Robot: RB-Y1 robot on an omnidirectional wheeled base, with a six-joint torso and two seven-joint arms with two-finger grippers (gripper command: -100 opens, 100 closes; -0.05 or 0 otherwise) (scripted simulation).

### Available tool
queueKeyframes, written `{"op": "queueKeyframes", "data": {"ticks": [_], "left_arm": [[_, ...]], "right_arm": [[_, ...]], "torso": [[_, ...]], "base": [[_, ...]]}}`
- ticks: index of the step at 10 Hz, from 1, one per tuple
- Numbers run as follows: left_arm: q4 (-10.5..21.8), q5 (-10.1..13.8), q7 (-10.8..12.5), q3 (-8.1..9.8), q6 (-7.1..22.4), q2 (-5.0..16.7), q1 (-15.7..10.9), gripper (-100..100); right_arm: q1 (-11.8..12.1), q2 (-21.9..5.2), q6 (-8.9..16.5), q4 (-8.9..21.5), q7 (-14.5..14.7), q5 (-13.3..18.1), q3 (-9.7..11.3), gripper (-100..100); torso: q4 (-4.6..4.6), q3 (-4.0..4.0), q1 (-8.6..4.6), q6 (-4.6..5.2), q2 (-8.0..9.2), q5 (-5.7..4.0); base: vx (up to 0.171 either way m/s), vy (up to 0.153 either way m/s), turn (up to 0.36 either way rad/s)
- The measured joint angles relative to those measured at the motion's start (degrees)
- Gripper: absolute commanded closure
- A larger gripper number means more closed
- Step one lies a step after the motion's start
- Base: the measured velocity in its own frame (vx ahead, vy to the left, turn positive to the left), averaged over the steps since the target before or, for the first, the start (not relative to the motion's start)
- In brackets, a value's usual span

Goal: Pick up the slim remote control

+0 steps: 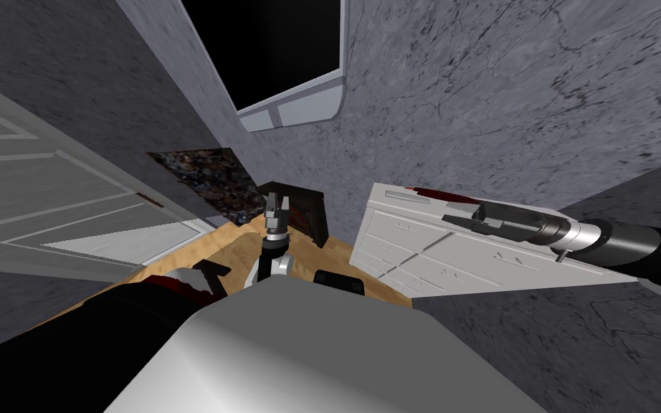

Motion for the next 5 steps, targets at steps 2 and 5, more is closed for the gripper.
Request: {"op": "queueKeyframes", "data": {"ticks": [2, 5], "left_arm": [[0.00, 0.00, 0.00, 0.00, 0.00, 0.00, 0.00, 0], [0.00, 0.00, 0.00, 0.00, 0.00, 0.00, 0.00, 0]], "right_arm": [[1.07, -3.53, -0.76, 1.42, -0.92, 0.71, -1.44, -100], [1.50, -8.70, -2.56, 4.67, -1.43, 1.52, -1.65, -100]], "torso": [[0.00, 0.00, 0.00, 0.01, 0.00, 0.00], [0.00, -0.01, 0.00, 0.01, -0.01, -0.01]], "base": [[0.003, 0.006, -0.009], [0.003, 0.004, -0.004]]}}
